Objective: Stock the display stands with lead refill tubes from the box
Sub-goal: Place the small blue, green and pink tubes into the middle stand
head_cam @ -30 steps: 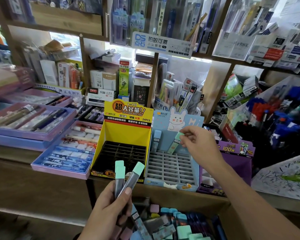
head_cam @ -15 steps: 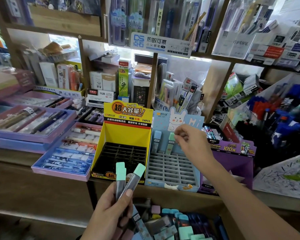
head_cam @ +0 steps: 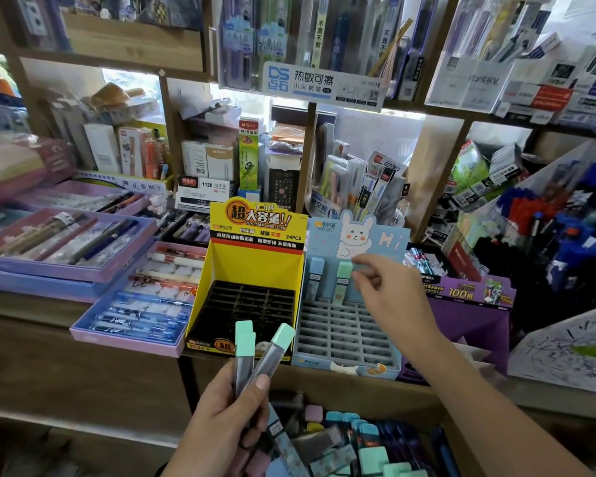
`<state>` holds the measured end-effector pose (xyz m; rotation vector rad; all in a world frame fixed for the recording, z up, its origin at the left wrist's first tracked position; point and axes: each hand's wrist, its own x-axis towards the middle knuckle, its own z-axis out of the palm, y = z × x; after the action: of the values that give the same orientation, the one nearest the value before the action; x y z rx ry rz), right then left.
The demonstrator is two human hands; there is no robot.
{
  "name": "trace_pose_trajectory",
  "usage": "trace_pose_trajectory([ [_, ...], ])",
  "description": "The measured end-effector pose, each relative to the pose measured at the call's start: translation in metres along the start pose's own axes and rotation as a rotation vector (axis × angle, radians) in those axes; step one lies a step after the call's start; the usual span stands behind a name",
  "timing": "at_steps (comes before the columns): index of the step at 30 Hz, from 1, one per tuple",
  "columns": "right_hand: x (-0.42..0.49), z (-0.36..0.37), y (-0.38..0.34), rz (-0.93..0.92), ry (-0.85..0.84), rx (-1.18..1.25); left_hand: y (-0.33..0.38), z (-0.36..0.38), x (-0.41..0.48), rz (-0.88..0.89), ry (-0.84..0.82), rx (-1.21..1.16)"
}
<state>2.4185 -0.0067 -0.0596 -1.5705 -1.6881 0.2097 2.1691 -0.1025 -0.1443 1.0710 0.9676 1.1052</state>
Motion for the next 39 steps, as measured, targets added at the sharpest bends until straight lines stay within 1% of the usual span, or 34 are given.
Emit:
trace_pose_trajectory([
  [2, -0.016, -0.003, -0.006, 0.071, -0.047, 0.146, 0.001, 0.001, -0.002, 0.005, -0.013, 0.012],
  [4, -0.037, -0.003, -0.013, 0.153, -0.184, 0.328, 0.002, 0.003, -0.004, 0.003, -0.039, 0.015],
  [7, -0.066, 0.004, -0.018, 0.233, -0.357, 0.503, 0.002, 0.007, -0.004, -0.010, -0.074, 0.016],
  [9, -0.080, 0.009, -0.018, 0.294, -0.426, 0.615, -0.001, 0.009, -0.004, -0.012, -0.084, 0.037],
  [11, -0.087, 0.013, -0.016, 0.352, -0.450, 0.701, -0.003, 0.010, -0.003, -0.011, -0.103, 0.063],
  [14, -0.092, 0.015, -0.012, 0.414, -0.435, 0.736, -0.004, 0.011, -0.003, -0.009, -0.154, 0.183],
  [17, -0.093, 0.016, -0.007, 0.433, -0.428, 0.704, -0.005, 0.013, -0.003, -0.035, -0.227, 0.164],
  [19, -0.094, 0.015, -0.003, 0.443, -0.434, 0.720, -0.004, 0.015, -0.005, -0.052, -0.228, 0.143],
  [22, -0.094, 0.014, 0.001, 0.447, -0.463, 0.803, -0.004, 0.014, -0.006, -0.089, -0.155, 0.107],
  [25, -0.093, 0.011, 0.004, 0.423, -0.440, 0.812, -0.004, 0.013, -0.005, -0.125, -0.100, 0.081],
  [28, -0.089, 0.005, 0.007, 0.376, -0.404, 0.811, -0.003, 0.014, -0.004, -0.151, -0.076, -0.015],
  [30, -0.087, 0.000, 0.008, 0.350, -0.377, 0.818, -0.007, 0.013, -0.004, -0.194, -0.015, -0.112],
  [33, -0.083, -0.008, 0.010, 0.316, -0.320, 0.838, -0.010, 0.012, -0.002, -0.216, 0.057, -0.201],
  [35, -0.077, -0.016, 0.011, 0.282, -0.263, 0.814, -0.009, 0.010, 0.000, -0.194, 0.076, -0.177],
  [39, -0.061, -0.031, 0.014, 0.192, -0.113, 0.690, -0.008, 0.010, 0.001, -0.160, 0.110, -0.133],
])
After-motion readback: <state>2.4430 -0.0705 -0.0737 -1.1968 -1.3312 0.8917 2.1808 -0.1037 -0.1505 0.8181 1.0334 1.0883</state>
